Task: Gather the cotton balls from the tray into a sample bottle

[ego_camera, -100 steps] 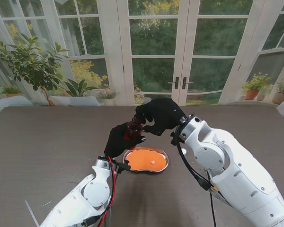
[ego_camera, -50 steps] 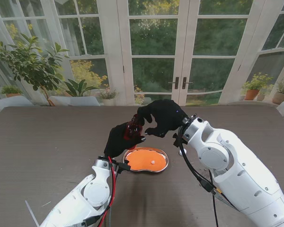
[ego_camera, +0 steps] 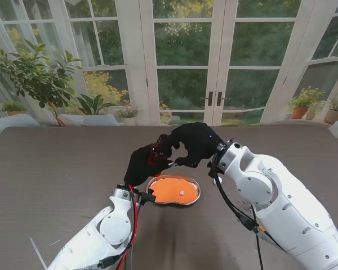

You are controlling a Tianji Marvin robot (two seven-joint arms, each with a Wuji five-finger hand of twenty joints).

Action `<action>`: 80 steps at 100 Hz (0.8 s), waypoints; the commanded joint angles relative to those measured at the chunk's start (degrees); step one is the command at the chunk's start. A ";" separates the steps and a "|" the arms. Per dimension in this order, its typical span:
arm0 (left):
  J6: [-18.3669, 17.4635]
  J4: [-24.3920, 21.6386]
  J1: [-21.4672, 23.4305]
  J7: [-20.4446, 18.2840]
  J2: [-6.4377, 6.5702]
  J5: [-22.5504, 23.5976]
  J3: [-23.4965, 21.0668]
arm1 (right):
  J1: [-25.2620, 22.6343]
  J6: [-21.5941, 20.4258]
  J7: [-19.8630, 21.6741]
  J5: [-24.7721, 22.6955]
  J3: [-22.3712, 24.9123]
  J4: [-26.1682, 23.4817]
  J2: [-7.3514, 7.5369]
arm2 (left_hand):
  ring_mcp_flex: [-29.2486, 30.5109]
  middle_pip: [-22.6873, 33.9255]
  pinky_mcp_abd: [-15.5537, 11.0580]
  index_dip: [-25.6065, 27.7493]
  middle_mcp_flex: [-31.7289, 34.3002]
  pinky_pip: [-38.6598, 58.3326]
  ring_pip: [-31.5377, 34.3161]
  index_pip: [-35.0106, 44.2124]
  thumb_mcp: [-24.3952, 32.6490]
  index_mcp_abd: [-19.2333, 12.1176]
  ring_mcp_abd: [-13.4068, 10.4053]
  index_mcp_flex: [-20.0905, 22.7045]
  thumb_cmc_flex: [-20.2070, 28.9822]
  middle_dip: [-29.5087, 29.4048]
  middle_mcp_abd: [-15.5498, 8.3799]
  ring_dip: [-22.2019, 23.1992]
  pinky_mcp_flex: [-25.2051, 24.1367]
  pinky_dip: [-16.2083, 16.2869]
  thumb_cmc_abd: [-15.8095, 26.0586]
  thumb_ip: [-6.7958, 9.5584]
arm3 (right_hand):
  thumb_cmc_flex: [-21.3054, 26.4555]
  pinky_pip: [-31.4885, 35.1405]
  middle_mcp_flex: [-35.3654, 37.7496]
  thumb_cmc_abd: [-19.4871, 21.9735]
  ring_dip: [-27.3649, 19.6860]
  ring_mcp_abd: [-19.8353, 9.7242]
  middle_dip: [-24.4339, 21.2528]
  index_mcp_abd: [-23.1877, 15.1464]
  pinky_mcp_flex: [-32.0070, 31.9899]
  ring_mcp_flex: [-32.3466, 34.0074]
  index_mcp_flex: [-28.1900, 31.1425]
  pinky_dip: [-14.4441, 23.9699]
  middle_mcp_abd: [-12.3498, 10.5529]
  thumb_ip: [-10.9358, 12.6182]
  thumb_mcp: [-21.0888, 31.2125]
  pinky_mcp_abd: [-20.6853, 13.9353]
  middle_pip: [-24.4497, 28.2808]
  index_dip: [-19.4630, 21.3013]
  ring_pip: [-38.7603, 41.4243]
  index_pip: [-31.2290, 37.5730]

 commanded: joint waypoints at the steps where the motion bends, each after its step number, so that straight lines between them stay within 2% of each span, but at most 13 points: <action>1: -0.25 -0.70 -0.07 -1.00 -0.50 -0.10 -0.05 | -0.23 -0.37 1.10 -0.72 -0.26 0.62 0.20 | 1.49 1.29 -3.59 0.48 4.98 2.49 0.89 7.04 16.72 -20.75 -4.05 10.17 9.01 -0.40 -10.32 -0.05 -0.16 0.36 12.69 -1.14 | -1.26 0.02 -1.37 -2.06 0.41 -1.33 -0.53 1.99 -0.60 -0.54 0.94 1.27 -0.26 -0.72 2.37 -1.40 0.11 -1.14 -0.32 -2.36; 36: -0.09 -0.71 -0.07 -1.25 -0.45 -0.30 0.02 | -0.51 0.42 0.37 -0.25 0.38 0.52 -0.03 | 1.49 1.33 -3.54 0.48 5.03 2.51 0.86 7.05 16.74 -20.76 -3.90 10.18 9.00 -0.38 -10.23 -0.06 -0.13 0.36 12.68 -1.14 | -2.25 0.14 -1.38 -1.56 0.30 -0.81 -1.10 2.57 -0.58 -0.40 1.66 1.25 0.21 -0.05 2.04 -1.09 -0.14 -0.33 -0.21 -4.70; 50: 0.08 -0.80 -0.04 -1.42 -0.40 -0.39 0.05 | -1.13 1.50 -0.27 0.95 0.86 0.37 -0.31 | 1.39 1.33 -3.53 0.50 5.05 2.44 0.84 7.09 16.73 -20.70 -3.94 10.23 9.03 -0.38 -10.26 -0.06 -0.28 0.33 12.73 -1.14 | -3.69 0.28 -0.90 -0.76 0.22 -0.47 -1.39 3.52 -0.64 -0.35 1.83 1.33 0.61 -0.19 1.39 -0.63 -0.32 -0.12 -0.32 -4.86; 60: 0.17 -0.88 0.02 -1.42 -0.33 -0.18 -0.03 | -1.60 2.54 -0.73 1.56 1.17 0.55 -0.48 | 1.38 1.30 -3.57 0.48 5.01 2.46 0.83 7.06 16.73 -20.74 -3.98 10.19 9.04 -0.39 -10.20 -0.06 -0.23 0.34 12.76 -1.13 | -4.62 0.67 -0.09 0.52 0.18 -0.16 -1.39 5.80 -0.22 0.20 1.56 1.47 0.85 0.47 0.95 -0.39 -0.02 0.35 -0.23 -4.93; 63: 0.18 -0.91 0.04 -1.44 -0.30 -0.13 -0.06 | -1.73 2.95 -0.95 1.62 1.26 0.66 -0.53 | 1.44 1.29 -3.59 0.47 5.01 2.47 0.86 7.04 16.74 -20.73 -3.88 10.18 9.08 -0.39 -10.23 -0.05 -0.23 0.34 12.72 -1.12 | -5.74 0.88 0.20 1.49 0.13 -0.42 -1.37 7.67 -0.01 0.43 1.23 1.53 0.83 3.16 0.76 -0.34 0.16 1.84 -0.26 -6.01; 70: 0.23 -1.02 0.10 -1.47 -0.23 0.04 -0.17 | -1.93 3.88 -1.68 1.44 1.38 1.03 -0.65 | 1.39 1.26 -3.61 0.47 4.97 2.47 0.83 7.04 16.71 -20.72 -3.88 10.18 9.07 -0.41 -10.19 -0.07 -0.23 0.35 12.75 -1.12 | -6.91 1.19 0.87 2.33 0.10 -0.52 -1.36 9.31 0.45 0.96 1.00 1.54 0.74 6.42 0.75 -0.25 0.31 4.14 -0.19 -7.08; 73: 0.24 -1.07 0.13 -1.52 -0.19 0.10 -0.22 | -1.97 4.24 -1.76 1.39 1.45 1.16 -0.66 | 1.34 1.27 -3.61 0.48 4.98 2.48 0.81 7.05 16.70 -20.74 -3.96 10.19 9.08 -0.40 -10.25 -0.07 -0.23 0.35 12.77 -1.12 | -7.73 1.33 1.21 3.12 0.07 -0.81 -1.32 11.36 0.63 1.27 0.49 1.47 0.63 10.11 0.44 -0.29 0.39 6.78 -0.24 -8.23; 80: 0.28 -1.15 0.19 -1.58 -0.11 0.26 -0.33 | -2.02 4.96 -1.83 1.47 1.55 1.54 -0.69 | 1.36 1.28 -3.60 0.47 4.99 2.48 0.83 7.04 16.66 -20.77 -3.96 10.15 9.04 -0.39 -10.19 -0.06 -0.21 0.35 12.76 -1.13 | -7.99 1.48 1.29 3.30 0.11 -0.55 -1.29 12.57 0.74 1.37 -0.28 1.51 0.72 10.25 0.25 -0.23 0.43 7.48 -0.17 -8.64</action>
